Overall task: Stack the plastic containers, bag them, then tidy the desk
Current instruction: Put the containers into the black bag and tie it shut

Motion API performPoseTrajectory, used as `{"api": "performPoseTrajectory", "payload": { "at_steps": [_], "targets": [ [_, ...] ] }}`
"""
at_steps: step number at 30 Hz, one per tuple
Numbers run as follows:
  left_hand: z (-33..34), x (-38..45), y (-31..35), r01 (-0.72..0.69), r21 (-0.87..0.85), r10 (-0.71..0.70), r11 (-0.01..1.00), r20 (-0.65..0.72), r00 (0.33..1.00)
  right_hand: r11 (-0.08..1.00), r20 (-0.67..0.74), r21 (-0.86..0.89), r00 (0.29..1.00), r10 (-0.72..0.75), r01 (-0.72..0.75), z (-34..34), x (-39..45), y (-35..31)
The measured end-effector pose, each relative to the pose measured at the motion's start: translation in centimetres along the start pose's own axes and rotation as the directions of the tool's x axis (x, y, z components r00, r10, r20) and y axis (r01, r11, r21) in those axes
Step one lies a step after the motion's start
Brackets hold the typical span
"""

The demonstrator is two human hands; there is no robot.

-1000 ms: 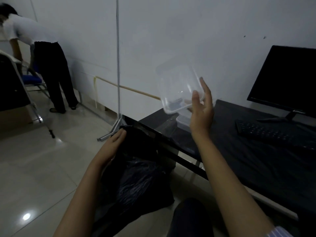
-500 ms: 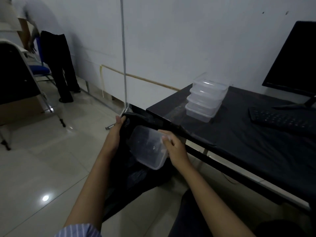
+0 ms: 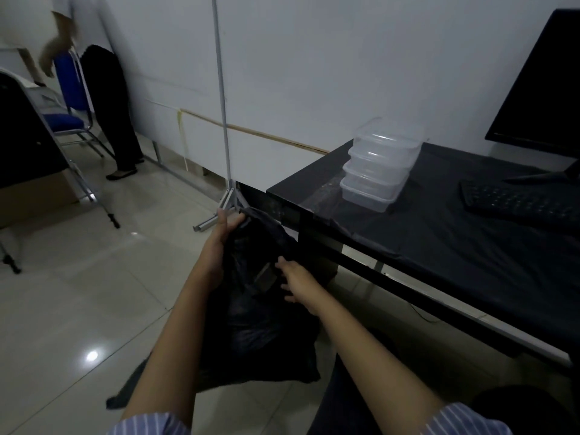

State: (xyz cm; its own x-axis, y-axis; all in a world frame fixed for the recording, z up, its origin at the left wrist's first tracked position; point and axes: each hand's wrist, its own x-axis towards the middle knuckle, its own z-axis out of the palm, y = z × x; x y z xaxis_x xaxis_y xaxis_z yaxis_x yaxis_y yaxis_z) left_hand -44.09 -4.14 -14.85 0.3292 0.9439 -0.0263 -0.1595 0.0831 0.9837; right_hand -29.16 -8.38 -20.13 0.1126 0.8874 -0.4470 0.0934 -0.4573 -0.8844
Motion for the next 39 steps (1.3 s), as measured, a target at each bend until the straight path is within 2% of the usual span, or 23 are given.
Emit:
{"api": "performPoseTrajectory", "payload": {
  "at_steps": [2,7,13,18,20,23,27,29,30,31,33,35,37,39],
  "targets": [
    [-0.6,0.2,0.1,0.001,-0.025,-0.002,1.0,-0.041,0.999,0.998,-0.013,-0.069,1.0,-0.001,0.0,-0.6,0.0,-0.1],
    [-1.3,0.4,-0.6,0.047,-0.063,-0.053,0.997,-0.103,0.993,0.993,-0.067,-0.113,0.997,-0.044,0.036,-2.0,-1.0,-1.6],
    [-0.4,0.3,-0.3,0.098,-0.042,-0.101,0.994,-0.087,0.991,0.953,-0.084,-0.172,0.96,-0.267,0.25,-2.9,-2.5,-4.9],
    [0.7,0.8,1.2,0.066,-0.035,-0.068,0.997,-0.078,0.995,0.88,-0.159,-0.138,0.867,-0.472,0.454,-3.3,-4.9,-9.0],
    [1.2,1.2,1.9,0.046,-0.055,-0.05,0.997,-0.073,0.996,0.824,-0.282,-0.177,0.775,-0.566,0.538,-4.1,-5.5,-10.7],
    [1.8,1.8,2.7,0.038,-0.058,-0.042,0.998,-0.06,0.997,0.724,-0.508,-0.331,0.532,-0.677,0.605,-6.9,-6.1,-13.1],
    [2.7,2.5,3.4,0.033,-0.087,-0.037,0.996,-0.048,0.998,0.685,-0.702,-0.514,0.206,-0.682,0.516,-12.1,-6.0,-15.3],
    [3.2,2.8,3.6,0.029,-0.093,-0.034,0.995,-0.045,0.998,0.742,-0.788,-0.525,0.092,-0.609,0.417,-14.4,-5.7,-15.7],
    [3.4,2.9,3.6,0.022,-0.092,-0.026,0.995,-0.048,0.998,0.787,-0.827,-0.493,0.082,-0.556,0.37,-15.5,-5.6,-15.9],
    [3.7,3.0,3.6,0.017,-0.089,-0.021,0.996,-0.046,0.999,0.84,-0.864,-0.433,0.116,-0.491,0.326,-16.5,-5.5,-16.1],
    [4.1,3.2,3.6,0.012,-0.086,-0.015,0.996,-0.041,0.999,0.928,-0.897,-0.302,0.265,-0.354,0.216,-17.8,-5.1,-16.5],
    [4.4,3.2,3.6,0.01,-0.074,-0.013,0.997,-0.035,0.999,0.963,-0.882,-0.247,0.388,-0.27,0.107,-18.3,-4.7,-16.6],
    [4.3,3.5,3.5,0.02,-0.057,-0.022,0.998,-0.039,0.999,0.966,-0.862,-0.252,0.439,-0.254,0.064,-18.3,-4.2,-16.2],
    [4.2,3.7,3.4,0.019,-0.043,-0.021,0.999,-0.04,0.999,0.964,-0.857,-0.252,0.442,-0.263,0.086,-18.1,-3.9,-15.7]
  ]
}}
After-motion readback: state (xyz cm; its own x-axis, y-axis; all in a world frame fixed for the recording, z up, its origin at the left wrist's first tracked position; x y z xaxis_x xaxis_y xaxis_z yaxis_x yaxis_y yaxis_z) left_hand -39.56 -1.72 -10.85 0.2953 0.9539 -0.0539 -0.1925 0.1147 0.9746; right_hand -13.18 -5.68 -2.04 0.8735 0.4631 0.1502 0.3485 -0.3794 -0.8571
